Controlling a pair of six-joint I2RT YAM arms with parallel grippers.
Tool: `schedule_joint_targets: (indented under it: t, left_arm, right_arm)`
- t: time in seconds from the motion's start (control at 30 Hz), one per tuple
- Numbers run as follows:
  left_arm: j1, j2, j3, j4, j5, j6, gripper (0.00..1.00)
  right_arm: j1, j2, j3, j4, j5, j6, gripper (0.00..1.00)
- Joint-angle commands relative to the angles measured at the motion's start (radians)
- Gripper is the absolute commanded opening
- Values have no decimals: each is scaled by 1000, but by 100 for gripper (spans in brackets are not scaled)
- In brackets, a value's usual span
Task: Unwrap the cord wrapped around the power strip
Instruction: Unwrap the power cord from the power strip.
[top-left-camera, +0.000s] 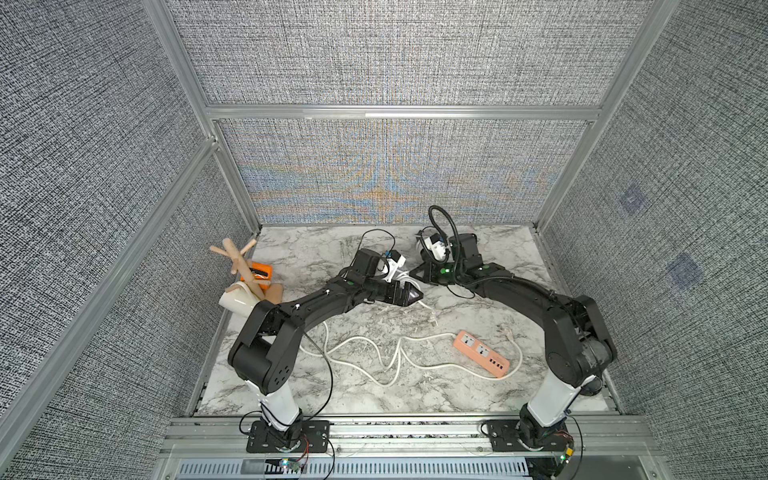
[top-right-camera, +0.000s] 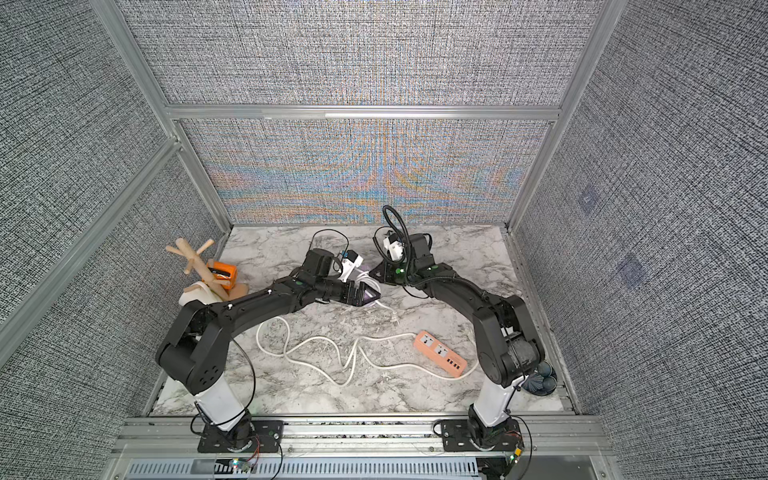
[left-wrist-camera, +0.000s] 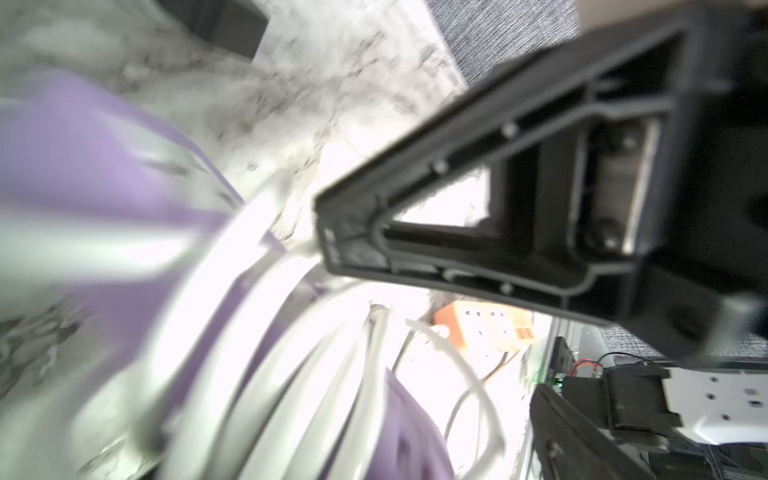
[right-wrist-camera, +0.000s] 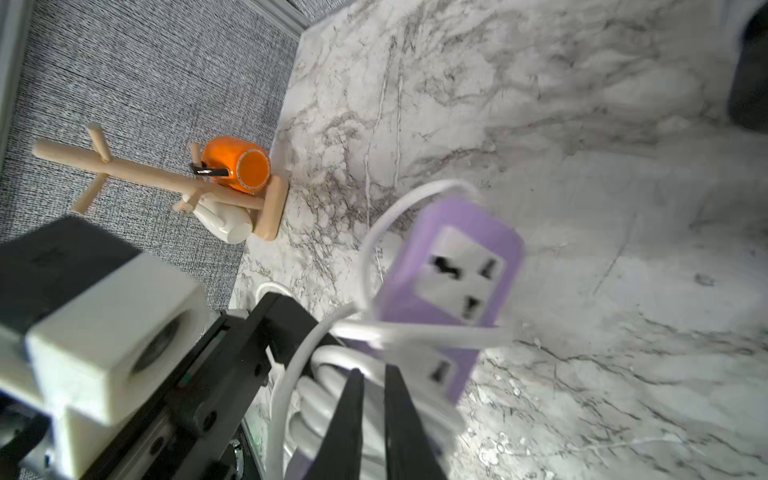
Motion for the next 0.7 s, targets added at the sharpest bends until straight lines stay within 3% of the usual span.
schedule_joint_targets:
  t: [0.0,0.23,0.43,0.57,0.67]
  left_arm:
    - [-1,34,-11,72,14,7,99]
    - [3,79,-27,84,14,0,99]
    - [34,0,-45,55,3,4,99]
    - [61,-48,2,-50,-16,23,99]
    - [69,-30,101,-233,-103,41,99]
  right_arm:
    - [1,19,-10,5,21,-25,18]
    - [-3,42,-24,-20,66,-36,18]
    - [-68,-58,-85,-26,86,-41,21]
    - [-94,-104,-113,-90,97,-105,37]
    - [-95,-110,-127,-130,112,-144,49]
